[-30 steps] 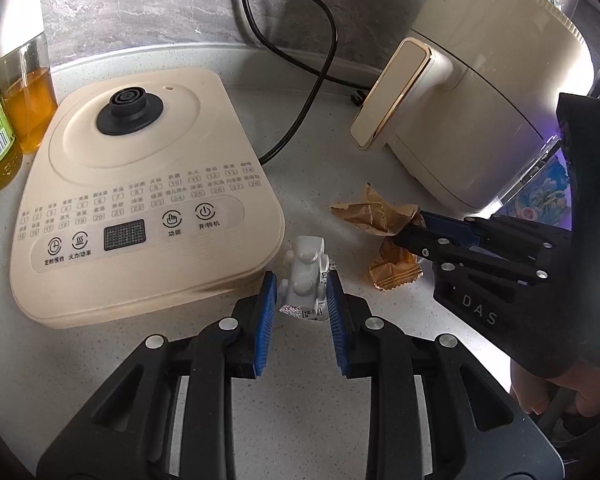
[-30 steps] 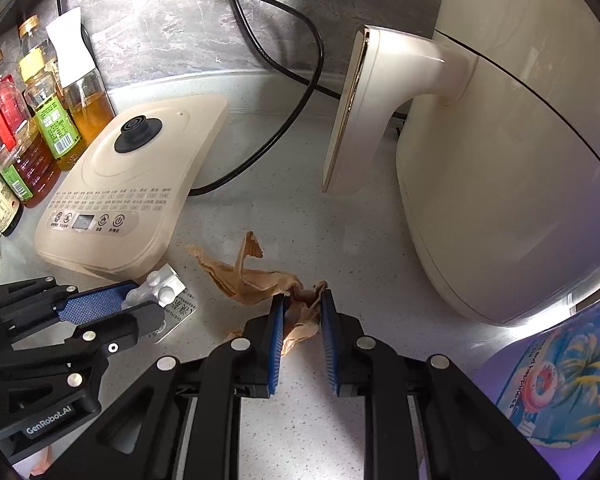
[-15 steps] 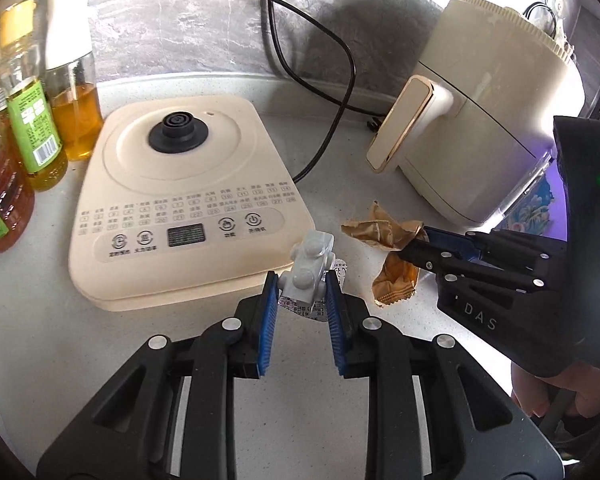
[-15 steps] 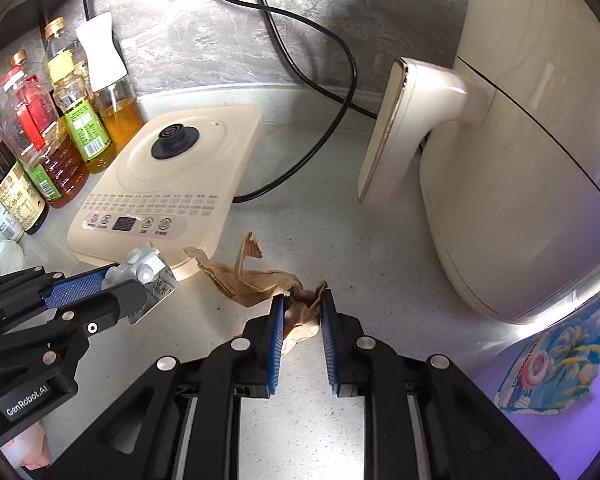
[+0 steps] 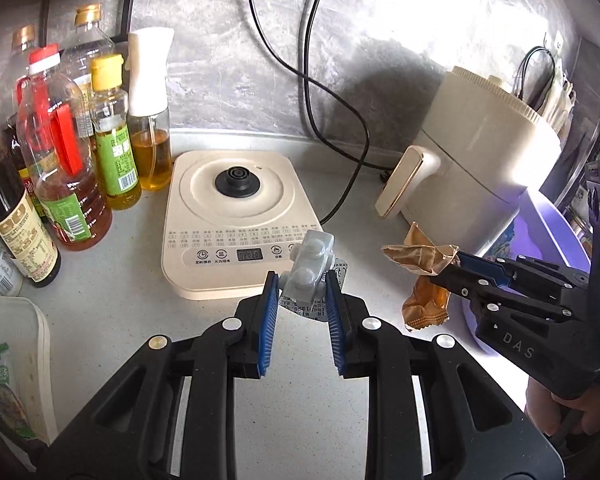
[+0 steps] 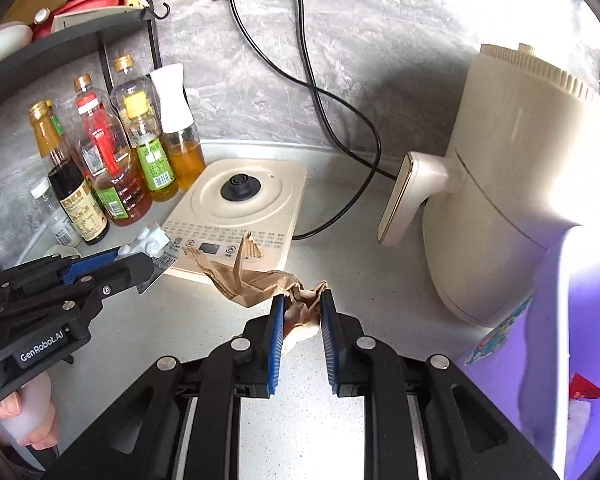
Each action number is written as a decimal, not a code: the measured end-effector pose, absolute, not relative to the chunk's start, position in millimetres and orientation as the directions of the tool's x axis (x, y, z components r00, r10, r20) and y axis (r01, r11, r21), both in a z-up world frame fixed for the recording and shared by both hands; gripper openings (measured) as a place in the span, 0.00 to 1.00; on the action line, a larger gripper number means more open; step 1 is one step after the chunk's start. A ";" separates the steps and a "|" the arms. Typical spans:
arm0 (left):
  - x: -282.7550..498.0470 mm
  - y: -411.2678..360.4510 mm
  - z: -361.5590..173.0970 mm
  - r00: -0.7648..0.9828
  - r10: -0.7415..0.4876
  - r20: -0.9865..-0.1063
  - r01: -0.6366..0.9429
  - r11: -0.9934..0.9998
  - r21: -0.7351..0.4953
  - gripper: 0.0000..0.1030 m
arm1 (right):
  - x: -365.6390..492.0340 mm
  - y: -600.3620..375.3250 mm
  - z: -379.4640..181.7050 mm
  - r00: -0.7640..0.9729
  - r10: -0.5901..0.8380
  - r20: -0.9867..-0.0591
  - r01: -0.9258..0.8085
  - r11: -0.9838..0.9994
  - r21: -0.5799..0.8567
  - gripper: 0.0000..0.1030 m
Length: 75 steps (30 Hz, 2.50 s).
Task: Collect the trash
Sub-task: 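Carry the pill pack and brown paper to the lavender bucket and release both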
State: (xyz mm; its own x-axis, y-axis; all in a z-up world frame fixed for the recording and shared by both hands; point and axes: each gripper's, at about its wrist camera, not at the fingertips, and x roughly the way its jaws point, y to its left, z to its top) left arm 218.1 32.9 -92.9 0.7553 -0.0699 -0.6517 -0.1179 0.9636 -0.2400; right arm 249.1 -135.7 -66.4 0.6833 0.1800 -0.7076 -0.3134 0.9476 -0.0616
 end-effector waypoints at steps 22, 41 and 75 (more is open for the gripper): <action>190.8 -24.1 -16.7 0.829 -0.155 -0.537 0.041 0.975 -0.219 0.22 | 179.1 -255.8 43.1 0.845 -0.022 -0.535 -0.027 0.996 -0.085 0.18; 212.2 -109.5 9.0 0.805 -0.309 -0.507 0.232 0.950 -0.211 0.23 | 123.5 -316.0 45.7 0.862 -0.062 -0.504 0.048 0.998 -0.041 0.53; 214.6 -148.6 27.1 0.766 -0.372 -0.524 0.306 0.928 -0.211 0.75 | 76.0 -351.7 46.0 0.857 -0.079 -0.509 0.142 0.986 0.086 0.53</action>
